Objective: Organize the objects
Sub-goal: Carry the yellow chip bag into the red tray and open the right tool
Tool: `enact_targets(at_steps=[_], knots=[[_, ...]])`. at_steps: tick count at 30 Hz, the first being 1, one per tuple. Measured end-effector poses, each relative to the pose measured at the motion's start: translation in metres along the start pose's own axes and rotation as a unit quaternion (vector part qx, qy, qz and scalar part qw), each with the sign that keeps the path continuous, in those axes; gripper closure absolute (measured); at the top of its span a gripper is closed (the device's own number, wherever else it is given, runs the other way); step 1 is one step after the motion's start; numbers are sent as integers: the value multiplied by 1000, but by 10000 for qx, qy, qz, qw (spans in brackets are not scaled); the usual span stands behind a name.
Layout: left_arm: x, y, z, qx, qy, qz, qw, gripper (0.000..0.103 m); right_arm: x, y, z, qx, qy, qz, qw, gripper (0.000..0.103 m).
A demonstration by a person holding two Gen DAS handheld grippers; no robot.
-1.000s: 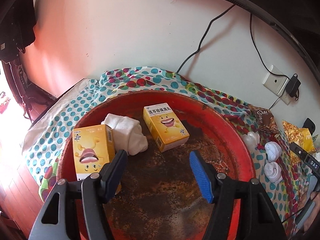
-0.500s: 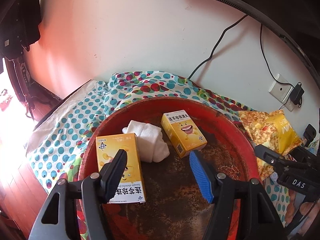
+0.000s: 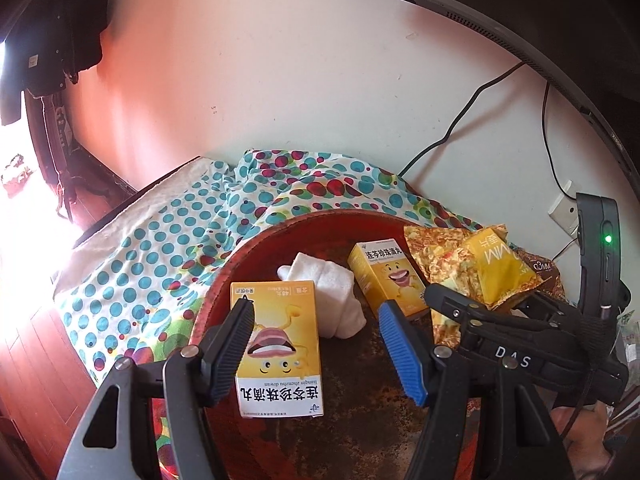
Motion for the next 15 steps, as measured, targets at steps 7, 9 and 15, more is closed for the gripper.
enact_targets(at_steps=[7,9,15], knots=[[-5,-1,-7,-5,108,-16,9999,36,1,6,-16,-24,118,69,9999,26],[-6,-3,-8,12,126,-67,9999,36,-8,-4,-14,-32,161,24,9999,25],[-9,-7,-11,38,197,-146,9997,36,-20,-25,0,10,172,-121,9998,14]])
Point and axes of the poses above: each gripper's, at about its wrist camera, not at the fingertips, and z roughly against the way its jaws point, y to its left, x to its top, the point moved 8 cm from there along -z, roughly the way its jaws point, and after that the axes turned 3 degrees about -z, right-handed, at the moved point
